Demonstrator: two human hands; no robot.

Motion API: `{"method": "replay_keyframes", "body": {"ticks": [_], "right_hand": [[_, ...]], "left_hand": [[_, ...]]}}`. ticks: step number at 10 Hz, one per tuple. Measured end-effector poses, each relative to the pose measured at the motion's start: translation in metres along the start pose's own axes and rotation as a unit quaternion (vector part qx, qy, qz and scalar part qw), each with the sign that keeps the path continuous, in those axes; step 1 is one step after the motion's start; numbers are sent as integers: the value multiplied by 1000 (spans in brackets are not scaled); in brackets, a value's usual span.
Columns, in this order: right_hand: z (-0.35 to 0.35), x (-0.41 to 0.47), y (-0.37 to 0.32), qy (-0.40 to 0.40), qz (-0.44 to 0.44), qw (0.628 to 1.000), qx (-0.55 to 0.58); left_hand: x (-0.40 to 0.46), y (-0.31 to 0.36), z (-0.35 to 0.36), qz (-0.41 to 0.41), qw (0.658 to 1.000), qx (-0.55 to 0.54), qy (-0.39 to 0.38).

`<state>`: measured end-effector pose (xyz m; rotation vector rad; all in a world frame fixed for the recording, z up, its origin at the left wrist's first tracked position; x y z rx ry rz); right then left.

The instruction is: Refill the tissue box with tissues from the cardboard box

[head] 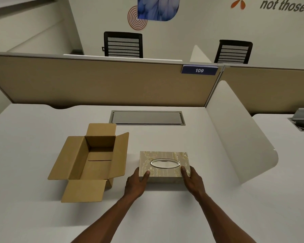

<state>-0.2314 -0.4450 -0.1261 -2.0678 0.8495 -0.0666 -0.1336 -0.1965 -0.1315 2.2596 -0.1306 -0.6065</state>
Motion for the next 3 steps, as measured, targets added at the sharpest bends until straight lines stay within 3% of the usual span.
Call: {"method": "replay_keyframes", "body": {"ticks": [1, 2, 3], "right_hand": [[-5, 1, -2, 57, 0, 998, -29], [-12, -5, -27, 144, -63, 983, -94], [-12, -1, -66, 160, -170, 961, -146]], "left_hand": [[-6, 4, 4, 19, 999, 21, 40], [-19, 26, 6, 134, 985, 35, 103], [-16, 52, 6, 232, 964, 59, 114]]}}
Point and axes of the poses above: each hand's wrist, its own x-axis towards the middle knuckle, its own z-axis out of the palm, y = z × x, the point moved 5 cm from there along x, towards the middle knuckle, and after that the axes turned 2 degrees about x, right-handed, at the moved point
